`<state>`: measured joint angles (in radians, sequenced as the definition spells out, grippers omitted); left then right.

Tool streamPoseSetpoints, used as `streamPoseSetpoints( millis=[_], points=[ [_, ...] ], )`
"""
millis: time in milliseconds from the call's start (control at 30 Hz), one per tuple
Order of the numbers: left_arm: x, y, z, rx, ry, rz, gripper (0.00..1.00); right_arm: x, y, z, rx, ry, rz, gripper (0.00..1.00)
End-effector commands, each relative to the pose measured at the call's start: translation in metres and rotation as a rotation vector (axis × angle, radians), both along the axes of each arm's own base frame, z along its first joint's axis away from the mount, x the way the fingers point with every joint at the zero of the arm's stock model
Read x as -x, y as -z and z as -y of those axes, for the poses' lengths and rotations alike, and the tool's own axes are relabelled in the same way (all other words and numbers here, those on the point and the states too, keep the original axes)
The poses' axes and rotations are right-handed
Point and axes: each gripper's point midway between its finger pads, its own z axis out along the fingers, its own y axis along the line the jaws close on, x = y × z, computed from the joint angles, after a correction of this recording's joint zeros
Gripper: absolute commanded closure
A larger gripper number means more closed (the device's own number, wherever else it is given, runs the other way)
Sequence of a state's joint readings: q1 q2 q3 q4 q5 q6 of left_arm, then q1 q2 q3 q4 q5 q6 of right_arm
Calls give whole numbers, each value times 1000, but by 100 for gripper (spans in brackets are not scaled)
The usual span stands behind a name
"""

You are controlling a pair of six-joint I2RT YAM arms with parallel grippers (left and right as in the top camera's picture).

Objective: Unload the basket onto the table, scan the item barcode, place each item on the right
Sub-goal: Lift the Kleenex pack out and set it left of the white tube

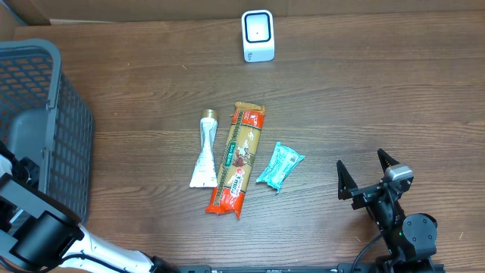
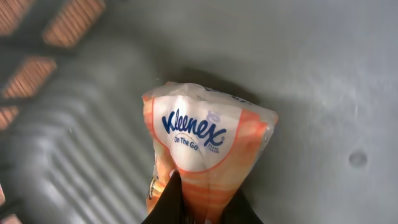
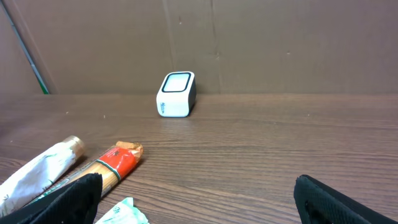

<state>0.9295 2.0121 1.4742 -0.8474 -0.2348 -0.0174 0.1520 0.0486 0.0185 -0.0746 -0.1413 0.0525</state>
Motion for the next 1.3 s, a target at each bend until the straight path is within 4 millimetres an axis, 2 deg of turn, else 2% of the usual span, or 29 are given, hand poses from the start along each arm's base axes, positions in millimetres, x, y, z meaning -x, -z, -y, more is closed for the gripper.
streamPoseSetpoints(
  millis=[0, 100, 133, 167, 200, 267, 333, 400, 467, 533, 567, 600, 667, 767, 867, 967, 1133, 1200, 1267],
  points=[
    [-7, -8, 7, 54, 4, 16, 96, 0, 2, 0, -2, 1, 1, 0],
    [-14, -51, 4, 13, 15, 47, 96, 0, 2, 0, -2, 1, 1, 0],
    [-18, -71, 3, -13, 22, 67, 96, 0, 2, 0, -2, 1, 1, 0],
    [-24, -100, 3, -54, 31, 101, 96, 0, 2, 0, -2, 1, 1, 0],
    [-26, -112, 3, -71, 36, 115, 96, 0, 2, 0, -2, 1, 1, 0],
    [-35, -159, 4, -148, 57, 184, 96, 0, 2, 0, -2, 1, 1, 0],
    [-44, -215, 10, -249, 84, 270, 96, 0, 2, 0, -2, 1, 1, 0],
    [-54, -265, 25, -330, 121, 376, 96, 0, 2, 0, -2, 1, 1, 0],
    [-67, -320, 53, -390, 163, 535, 96, 0, 2, 0, -2, 1, 1, 0],
    [-76, -353, 81, -406, 217, 645, 96, 0, 2, 0, -2, 1, 1, 0],
    [-81, -372, 104, -399, 264, 718, 96, 0, 2, 0, -2, 1, 1, 0],
    [-85, -383, 122, -383, 300, 771, 96, 0, 2, 0, -2, 1, 1, 0],
    [-94, -402, 174, -312, 421, 876, 96, 0, 2, 0, -2, 1, 1, 0],
    [-92, -400, 233, -227, 561, 872, 96, 0, 2, 0, -2, 1, 1, 0],
    [-86, -369, 275, -130, 648, 740, 96, 0, 2, 0, -2, 1, 1, 0],
    [-85, -329, 301, -56, 720, 603, 96, 0, 2, 0, -2, 1, 1, 0],
    [-92, -243, 334, 72, 769, 417, 96, 0, 2, 0, -2, 1, 1, 0],
    [-95, -183, 346, 126, 763, 343, 96, 0, 2, 0, -2, 1, 1, 0],
    [-95, -152, 350, 144, 765, 313, 96, 0, 2, 0, -2, 1, 1, 0]
  ],
)
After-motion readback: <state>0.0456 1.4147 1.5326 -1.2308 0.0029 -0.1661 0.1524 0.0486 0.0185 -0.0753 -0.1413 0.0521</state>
